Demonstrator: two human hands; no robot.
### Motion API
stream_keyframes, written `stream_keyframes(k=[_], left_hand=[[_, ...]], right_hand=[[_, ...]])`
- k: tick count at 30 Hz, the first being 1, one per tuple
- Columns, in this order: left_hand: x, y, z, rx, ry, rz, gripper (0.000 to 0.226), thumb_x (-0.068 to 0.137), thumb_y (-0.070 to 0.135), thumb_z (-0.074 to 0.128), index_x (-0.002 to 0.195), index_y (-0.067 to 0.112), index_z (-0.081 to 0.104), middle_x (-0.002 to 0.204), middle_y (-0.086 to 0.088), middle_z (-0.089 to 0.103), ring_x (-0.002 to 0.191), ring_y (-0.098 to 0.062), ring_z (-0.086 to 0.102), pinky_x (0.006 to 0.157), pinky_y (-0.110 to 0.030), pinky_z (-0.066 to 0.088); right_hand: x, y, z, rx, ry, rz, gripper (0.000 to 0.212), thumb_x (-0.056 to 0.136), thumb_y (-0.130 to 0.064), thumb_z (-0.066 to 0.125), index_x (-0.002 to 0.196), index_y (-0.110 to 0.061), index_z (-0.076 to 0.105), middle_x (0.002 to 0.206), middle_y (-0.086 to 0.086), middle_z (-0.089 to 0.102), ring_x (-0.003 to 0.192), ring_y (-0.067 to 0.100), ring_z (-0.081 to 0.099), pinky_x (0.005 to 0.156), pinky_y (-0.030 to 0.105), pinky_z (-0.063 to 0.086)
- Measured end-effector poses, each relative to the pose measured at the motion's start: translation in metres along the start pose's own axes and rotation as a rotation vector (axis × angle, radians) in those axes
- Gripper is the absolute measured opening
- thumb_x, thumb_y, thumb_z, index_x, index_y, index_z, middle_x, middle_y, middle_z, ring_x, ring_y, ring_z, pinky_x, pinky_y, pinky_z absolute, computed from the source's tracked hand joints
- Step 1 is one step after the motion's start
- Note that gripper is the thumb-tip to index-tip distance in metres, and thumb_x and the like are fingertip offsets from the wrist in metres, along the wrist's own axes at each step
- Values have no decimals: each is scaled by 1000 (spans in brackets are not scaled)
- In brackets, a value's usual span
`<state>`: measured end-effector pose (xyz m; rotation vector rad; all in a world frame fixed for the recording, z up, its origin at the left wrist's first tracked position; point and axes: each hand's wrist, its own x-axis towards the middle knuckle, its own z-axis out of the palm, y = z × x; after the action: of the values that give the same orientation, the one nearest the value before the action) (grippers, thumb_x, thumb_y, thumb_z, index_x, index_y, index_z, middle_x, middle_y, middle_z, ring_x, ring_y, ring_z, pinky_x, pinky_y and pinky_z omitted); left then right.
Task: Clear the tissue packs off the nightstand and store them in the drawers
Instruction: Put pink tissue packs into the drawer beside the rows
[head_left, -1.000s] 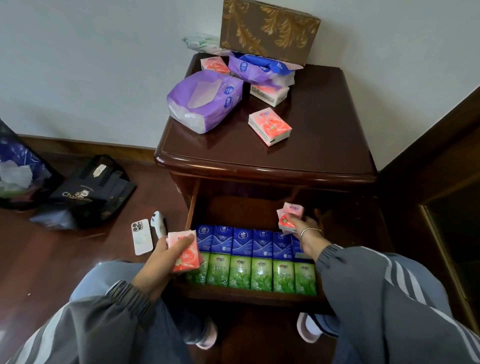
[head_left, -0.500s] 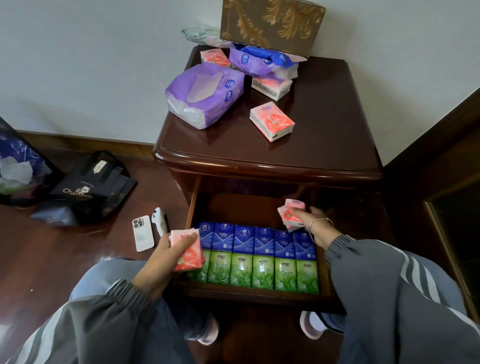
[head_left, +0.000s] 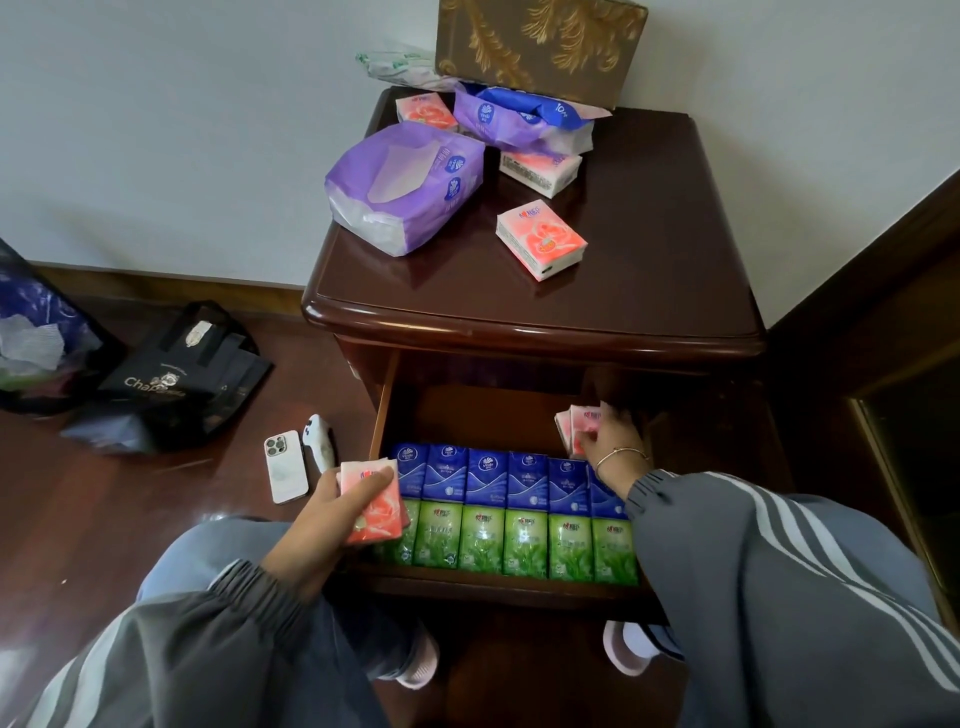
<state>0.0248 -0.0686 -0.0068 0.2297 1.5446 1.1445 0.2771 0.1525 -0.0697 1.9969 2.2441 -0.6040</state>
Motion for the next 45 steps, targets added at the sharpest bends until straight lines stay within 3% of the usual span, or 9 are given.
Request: stream_keyframes(k=[6,14,19,25,30,35,39,41,45], left_hand=[[0,1,0,9,-11,-15,54,81,34,72,124,10,48,99,-22,72,87,-37,72,67,-40,58],[0,2,-1,-30,-1,-22,49,86,28,69,124,8,47,102,-24,71,85,-37,72,60,-36,57],[3,-1,-4,-15,1,-8,48,85,30,69,123,10,48,100,-22,72,85,-36,72,66,-40,58],[5,-3,-5,-15,-11,1,53,81,34,73,123,12,48,100,-20,73,87,-36,72,66,-40,58],[5,-4,-6,-37,-26,9,50,83,32,71,122,12,47,95,-21,73,85,-37,73,62,-37,58],[8,-4,-2,-12,-14,15,51,83,35,71,123,15,47,105,-18,72,89,-33,72,66,-37,58],[7,-5,15,5,-63,14,56,80,40,72,125,17,46,113,-16,69,96,-32,71,82,-44,57],[5,-6,28,-2,-99,34,57,79,42,73,123,18,46,115,-16,68,99,-32,70,88,-47,56],[1,-8,55,16,-163,79,48,84,47,66,122,22,49,117,-8,69,106,-24,68,98,-44,50]], right_hand=[[-1,13,14,-311,-146,-472,47,96,-44,39,141,-32,36,159,-9,5,147,18,0,116,47,8],[0,14,6,-624,-125,-341,51,95,-54,25,137,-29,43,159,-6,4,146,22,7,112,47,14],[-4,8,6,-673,-100,-437,60,95,-57,15,139,-24,40,159,-7,-2,146,17,-8,114,49,0],[-2,9,6,-740,-170,-417,65,95,-57,10,134,-22,48,156,-4,20,146,15,-5,112,56,-3],[-5,6,14,-738,-125,-370,67,94,-58,8,134,-22,47,157,-1,20,147,16,-5,111,57,-6],[-22,-7,8,-522,-89,-341,56,96,-53,20,141,-25,37,159,-4,9,146,20,-12,112,54,-12],[-63,-43,-6,-176,-86,-363,35,95,-34,43,126,-21,53,147,2,38,140,25,27,113,44,23],[-91,-61,-18,219,-190,-278,32,95,-38,45,113,-17,61,123,4,59,116,23,53,98,37,42],[-139,-74,-48,818,-601,-22,31,88,-55,49,97,-28,63,107,-8,67,99,10,65,88,32,53]])
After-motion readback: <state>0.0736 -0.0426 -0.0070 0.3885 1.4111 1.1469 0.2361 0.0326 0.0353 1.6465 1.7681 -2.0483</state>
